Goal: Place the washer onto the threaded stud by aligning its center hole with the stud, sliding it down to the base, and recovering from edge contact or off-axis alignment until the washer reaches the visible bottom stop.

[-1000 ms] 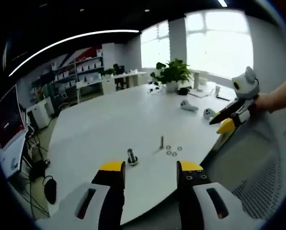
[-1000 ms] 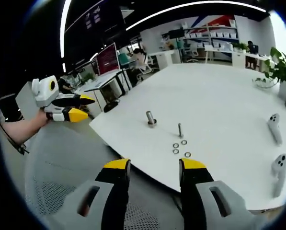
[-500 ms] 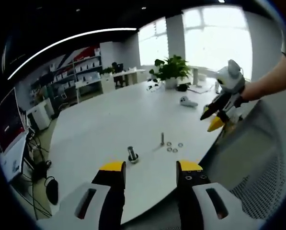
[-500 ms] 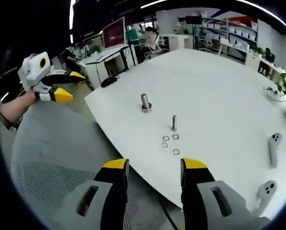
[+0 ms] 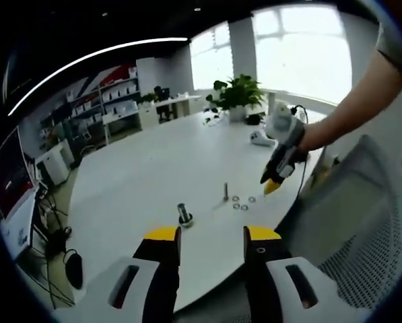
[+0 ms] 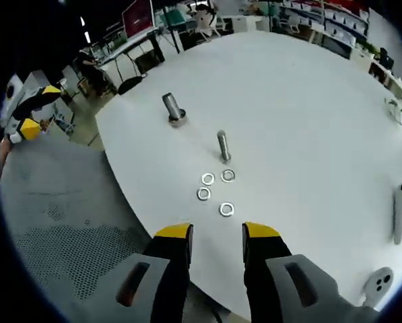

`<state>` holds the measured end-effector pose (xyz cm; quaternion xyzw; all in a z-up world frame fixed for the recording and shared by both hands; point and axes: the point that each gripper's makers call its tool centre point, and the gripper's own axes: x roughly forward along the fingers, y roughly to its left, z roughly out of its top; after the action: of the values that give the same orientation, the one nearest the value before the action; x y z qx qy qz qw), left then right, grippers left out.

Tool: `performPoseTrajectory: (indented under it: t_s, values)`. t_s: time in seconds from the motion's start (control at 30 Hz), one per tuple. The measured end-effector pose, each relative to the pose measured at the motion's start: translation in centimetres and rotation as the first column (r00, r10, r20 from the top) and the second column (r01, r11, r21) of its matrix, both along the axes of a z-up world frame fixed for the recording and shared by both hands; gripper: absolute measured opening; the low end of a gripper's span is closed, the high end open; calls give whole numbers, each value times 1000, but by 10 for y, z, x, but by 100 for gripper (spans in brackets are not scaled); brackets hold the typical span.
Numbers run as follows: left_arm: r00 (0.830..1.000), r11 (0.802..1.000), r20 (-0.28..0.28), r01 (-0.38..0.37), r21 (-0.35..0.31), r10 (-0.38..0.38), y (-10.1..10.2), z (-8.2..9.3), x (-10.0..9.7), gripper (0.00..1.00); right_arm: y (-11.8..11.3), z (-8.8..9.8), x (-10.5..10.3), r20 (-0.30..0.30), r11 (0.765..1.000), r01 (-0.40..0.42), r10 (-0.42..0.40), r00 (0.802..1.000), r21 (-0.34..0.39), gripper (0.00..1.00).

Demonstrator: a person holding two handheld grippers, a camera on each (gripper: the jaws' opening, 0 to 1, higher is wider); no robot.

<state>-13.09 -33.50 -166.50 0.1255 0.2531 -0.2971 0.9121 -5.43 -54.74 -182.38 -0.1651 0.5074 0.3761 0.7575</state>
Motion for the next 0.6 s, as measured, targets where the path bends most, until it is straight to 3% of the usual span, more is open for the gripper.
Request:
performPoseTrajectory:
  t_s: [0.13, 0.27, 0.6]
  values:
    - [1000, 1000, 1, -11, 2, 11, 2, 0, 0, 35, 0, -12, 1, -8, 999, -7, 7, 1000, -37, 28]
    - [1000, 1000, -7, -7, 14, 7, 2, -3, -1, 34, -3, -18, 11, 20, 996, -41, 43, 999, -82, 28]
    - [1000, 1000, 0, -10, 21, 10, 3, -2, 0, 33, 7, -31, 10, -24, 974, -165, 163, 986, -155, 27]
